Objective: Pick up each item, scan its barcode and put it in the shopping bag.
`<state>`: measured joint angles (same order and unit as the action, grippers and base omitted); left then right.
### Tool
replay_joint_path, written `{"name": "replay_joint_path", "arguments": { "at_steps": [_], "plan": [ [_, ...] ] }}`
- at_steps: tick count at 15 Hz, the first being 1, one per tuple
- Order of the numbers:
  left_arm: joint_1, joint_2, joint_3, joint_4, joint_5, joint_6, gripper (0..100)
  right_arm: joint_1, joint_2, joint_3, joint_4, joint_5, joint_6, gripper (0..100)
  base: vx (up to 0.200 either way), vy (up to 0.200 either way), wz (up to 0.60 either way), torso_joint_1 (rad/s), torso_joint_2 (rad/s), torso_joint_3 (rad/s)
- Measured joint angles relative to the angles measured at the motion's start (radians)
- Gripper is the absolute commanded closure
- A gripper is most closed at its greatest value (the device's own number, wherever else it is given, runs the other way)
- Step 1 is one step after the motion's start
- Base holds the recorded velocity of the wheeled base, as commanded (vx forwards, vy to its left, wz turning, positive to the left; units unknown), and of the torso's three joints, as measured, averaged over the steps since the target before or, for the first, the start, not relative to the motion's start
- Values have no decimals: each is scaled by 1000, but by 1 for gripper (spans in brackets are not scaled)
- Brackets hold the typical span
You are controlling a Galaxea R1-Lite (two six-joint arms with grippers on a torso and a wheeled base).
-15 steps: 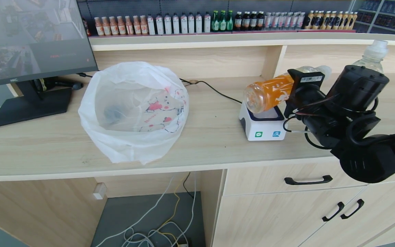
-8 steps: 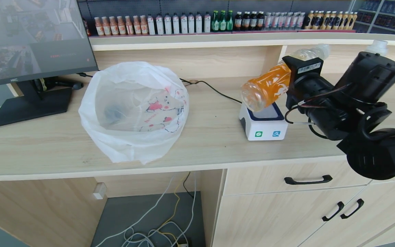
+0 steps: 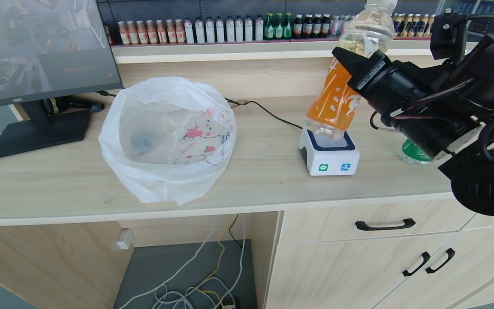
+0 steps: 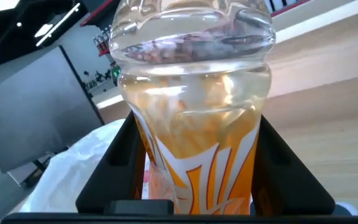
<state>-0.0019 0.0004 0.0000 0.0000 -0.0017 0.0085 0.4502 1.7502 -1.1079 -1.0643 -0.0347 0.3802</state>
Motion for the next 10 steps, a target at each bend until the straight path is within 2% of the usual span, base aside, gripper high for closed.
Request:
{"name": "replay_joint_path", "arguments": {
  "at_steps": [5,7,9,10],
  "plan": [
    [1,0,0,0,0,-1,0,32,-43,-17,-31,15,-351,100,0,0,0,0,0,0],
    [1,0,0,0,0,-1,0,43,-48,-9,-145,16,-463,100,0,0,0,0,0,0],
    [0,0,0,0,0,-2,0,53,-50,40,-221,18,-511,100,0,0,0,0,0,0],
    [0,0,0,0,0,-2,0,54,-49,60,-241,19,-516,100,0,200,0,2,7,2]
  ]
}}
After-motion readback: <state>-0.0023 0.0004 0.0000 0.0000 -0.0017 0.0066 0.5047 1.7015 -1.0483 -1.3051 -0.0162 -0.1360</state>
